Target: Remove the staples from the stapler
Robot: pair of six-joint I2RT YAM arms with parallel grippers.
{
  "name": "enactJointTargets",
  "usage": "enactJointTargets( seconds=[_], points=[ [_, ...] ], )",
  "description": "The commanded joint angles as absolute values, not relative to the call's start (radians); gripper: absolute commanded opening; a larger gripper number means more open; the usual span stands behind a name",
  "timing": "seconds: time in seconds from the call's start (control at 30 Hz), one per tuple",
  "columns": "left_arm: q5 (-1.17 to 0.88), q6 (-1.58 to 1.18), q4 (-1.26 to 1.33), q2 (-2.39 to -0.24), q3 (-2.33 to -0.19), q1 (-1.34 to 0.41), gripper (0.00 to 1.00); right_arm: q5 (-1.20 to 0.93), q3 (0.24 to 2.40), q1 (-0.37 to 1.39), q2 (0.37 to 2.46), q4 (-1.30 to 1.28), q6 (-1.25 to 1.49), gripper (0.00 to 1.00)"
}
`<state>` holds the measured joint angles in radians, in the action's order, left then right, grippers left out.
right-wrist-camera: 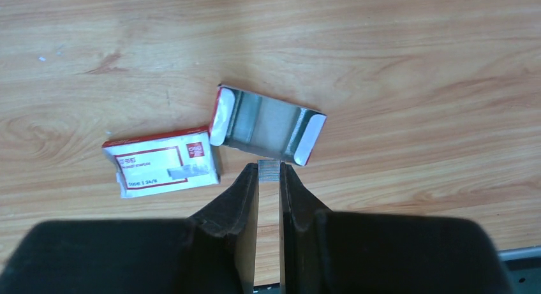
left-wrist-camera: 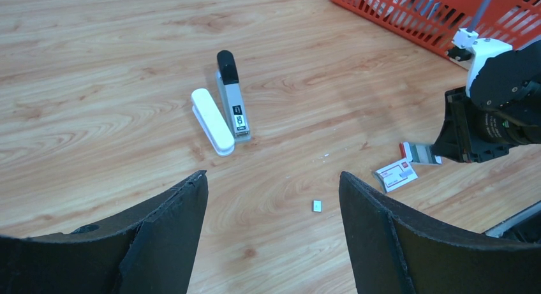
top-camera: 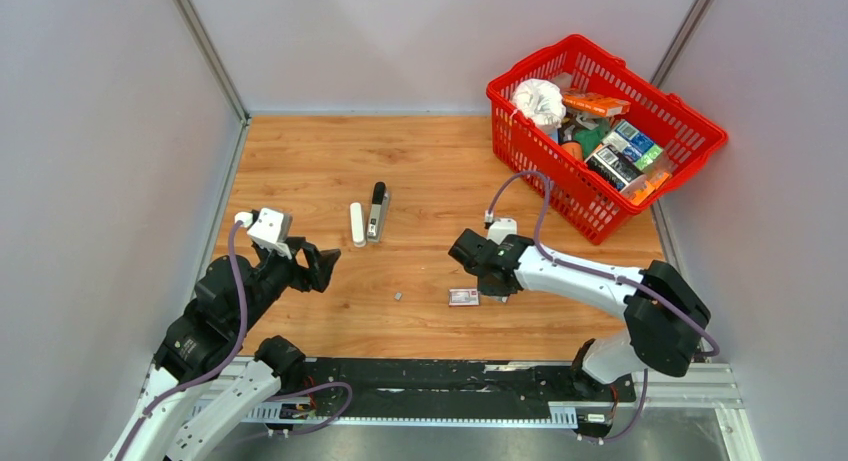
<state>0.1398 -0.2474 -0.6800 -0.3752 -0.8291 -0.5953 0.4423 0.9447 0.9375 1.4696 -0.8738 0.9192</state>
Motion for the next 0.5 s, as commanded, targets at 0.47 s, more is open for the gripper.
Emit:
enactJointTargets(
  seconds=[0.47],
  points=[
    [0.103,-0.23,-0.669,-0.36,-0.822,-0.598,0.82,0.528,0.904,0.876,1.465,-0.847,1.164,0.13]
  ],
)
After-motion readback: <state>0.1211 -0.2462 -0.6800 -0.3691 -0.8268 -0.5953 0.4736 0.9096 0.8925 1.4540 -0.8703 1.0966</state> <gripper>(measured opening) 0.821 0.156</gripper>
